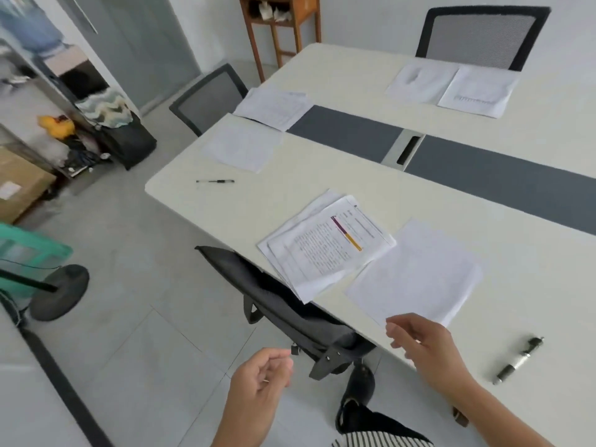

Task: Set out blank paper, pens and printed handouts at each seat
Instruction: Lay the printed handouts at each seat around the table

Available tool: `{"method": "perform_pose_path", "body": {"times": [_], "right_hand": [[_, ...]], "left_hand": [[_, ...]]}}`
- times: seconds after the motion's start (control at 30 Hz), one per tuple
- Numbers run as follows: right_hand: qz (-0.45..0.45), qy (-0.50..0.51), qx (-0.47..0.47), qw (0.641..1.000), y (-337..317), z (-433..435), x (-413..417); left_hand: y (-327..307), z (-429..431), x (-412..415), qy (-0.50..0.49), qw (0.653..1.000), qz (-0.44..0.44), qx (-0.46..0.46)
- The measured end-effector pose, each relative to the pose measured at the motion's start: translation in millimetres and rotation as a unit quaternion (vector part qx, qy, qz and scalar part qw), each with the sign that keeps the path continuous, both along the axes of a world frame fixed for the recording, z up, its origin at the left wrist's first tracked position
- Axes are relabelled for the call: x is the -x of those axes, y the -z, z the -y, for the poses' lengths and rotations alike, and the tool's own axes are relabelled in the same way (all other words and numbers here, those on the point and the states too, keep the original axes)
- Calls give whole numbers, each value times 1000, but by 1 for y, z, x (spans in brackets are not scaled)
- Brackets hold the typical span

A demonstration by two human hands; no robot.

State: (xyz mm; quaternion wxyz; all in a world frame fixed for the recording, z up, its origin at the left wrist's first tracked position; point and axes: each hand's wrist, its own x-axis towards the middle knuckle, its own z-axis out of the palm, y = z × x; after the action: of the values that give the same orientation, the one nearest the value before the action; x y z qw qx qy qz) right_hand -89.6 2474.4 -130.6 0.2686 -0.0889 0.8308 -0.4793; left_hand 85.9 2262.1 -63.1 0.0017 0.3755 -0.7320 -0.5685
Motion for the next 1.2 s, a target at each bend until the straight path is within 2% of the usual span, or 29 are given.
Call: {"method": "perform_pose_path", "body": {"times": [0.33, 0.47, 0.57, 0.67, 0.73, 0.8, 0.87, 0.93, 0.97, 1.13, 1.2], "right_hand": [[39, 24, -43, 998, 6, 100, 68], [72, 89, -81, 990, 21, 128, 78], [117, 172, -94, 974, 33, 150, 80], [205, 269, -62, 939, 45, 175, 81], [274, 352, -15, 895, 55, 189, 84], [335, 415, 43, 845, 63, 200, 87], [371, 441, 81, 813, 68, 209, 96], [383, 445, 80, 805, 70, 215, 105], [384, 445, 74, 806, 71, 217, 111], [341, 450, 63, 823, 71, 234, 145], [301, 439, 50, 845, 64, 241, 155]], "left_hand": [[1, 108, 118, 56, 998, -35, 19], [25, 161, 168, 119, 992, -19, 21], [50, 196, 203, 203, 977, 23, 55], [84, 221, 233, 295, 946, 69, 117], [111, 233, 251, 361, 913, 95, 167], [132, 240, 263, 435, 864, 130, 217], [146, 243, 267, 518, 791, 151, 289], [152, 245, 264, 574, 728, 155, 341], [154, 248, 263, 585, 717, 160, 344], [151, 261, 262, 617, 691, 161, 340], [149, 264, 262, 621, 696, 170, 319]]}}
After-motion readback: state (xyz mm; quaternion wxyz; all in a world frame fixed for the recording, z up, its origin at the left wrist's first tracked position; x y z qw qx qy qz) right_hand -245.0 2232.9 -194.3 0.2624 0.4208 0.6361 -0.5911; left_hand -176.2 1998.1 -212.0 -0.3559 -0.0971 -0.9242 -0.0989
